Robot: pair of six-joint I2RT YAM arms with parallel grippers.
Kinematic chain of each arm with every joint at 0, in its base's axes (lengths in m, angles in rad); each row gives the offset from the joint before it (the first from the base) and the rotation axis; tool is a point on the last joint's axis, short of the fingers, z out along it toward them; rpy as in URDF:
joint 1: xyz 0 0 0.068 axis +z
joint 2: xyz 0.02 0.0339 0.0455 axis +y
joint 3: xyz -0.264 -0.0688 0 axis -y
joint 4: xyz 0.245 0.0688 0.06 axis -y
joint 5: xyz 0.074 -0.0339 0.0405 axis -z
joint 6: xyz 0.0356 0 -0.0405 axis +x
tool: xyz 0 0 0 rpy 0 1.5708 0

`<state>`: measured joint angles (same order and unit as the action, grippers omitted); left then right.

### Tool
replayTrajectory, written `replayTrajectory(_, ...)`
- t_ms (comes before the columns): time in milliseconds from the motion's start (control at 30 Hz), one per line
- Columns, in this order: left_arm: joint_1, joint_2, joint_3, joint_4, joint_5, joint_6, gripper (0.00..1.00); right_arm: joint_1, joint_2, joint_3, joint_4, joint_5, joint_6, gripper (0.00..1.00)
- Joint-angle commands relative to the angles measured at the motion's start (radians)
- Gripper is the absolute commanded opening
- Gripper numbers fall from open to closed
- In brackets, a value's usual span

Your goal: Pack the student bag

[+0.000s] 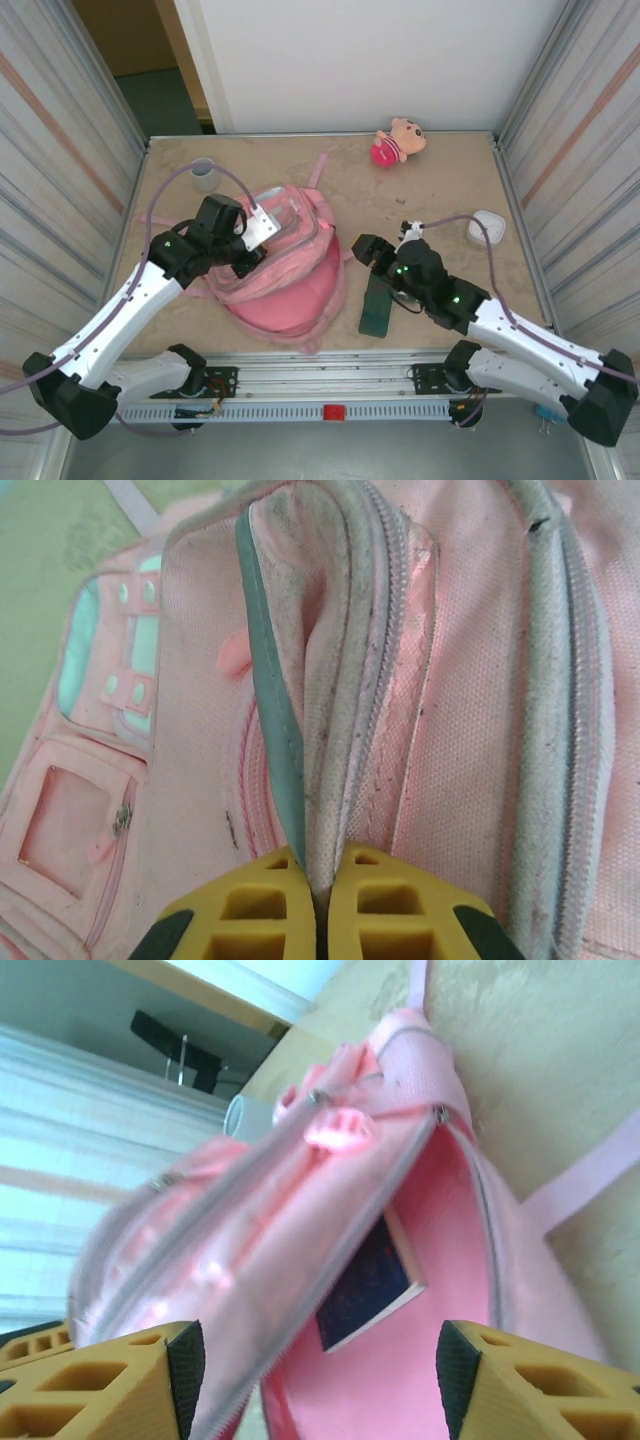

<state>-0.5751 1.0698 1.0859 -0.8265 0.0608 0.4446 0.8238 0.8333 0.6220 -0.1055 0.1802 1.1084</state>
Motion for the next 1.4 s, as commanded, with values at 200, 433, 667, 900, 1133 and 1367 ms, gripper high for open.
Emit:
replayTrajectory(200,-0.034,-0.011,0.019,-0.151,0.119,0.108,0.77,-0.181,0.024,0.070,-0.243,-0.336,-0.268,0.65)
replayTrajectory(433,-0.080,0.039,-0.058,0.192,0.169,-0.156,0.80,-0.270,0.099,0.147,-0.390,-0.383,-0.348,0.68)
replayTrajectory(667,-0.085,0.177,-0.084,0.356,0.134,-0.444,0.82,-0.390,0.147,0.208,-0.640,-0.344,-0.443,0.99)
replayTrajectory(900,-0.086,0.216,-0.092,0.268,0.026,-0.357,0.87,-0.385,0.147,0.210,-0.743,-0.325,-0.483,0.99)
replayTrajectory(1133,-0.093,0.187,-0.116,0.132,0.021,-0.124,0.90,-0.382,0.117,0.166,-0.715,-0.363,-0.472,0.99)
replayTrajectory(1367,-0.176,0.228,-0.170,0.154,0.023,-0.046,0.93,-0.378,0.120,0.157,-0.674,-0.405,-0.467,0.99)
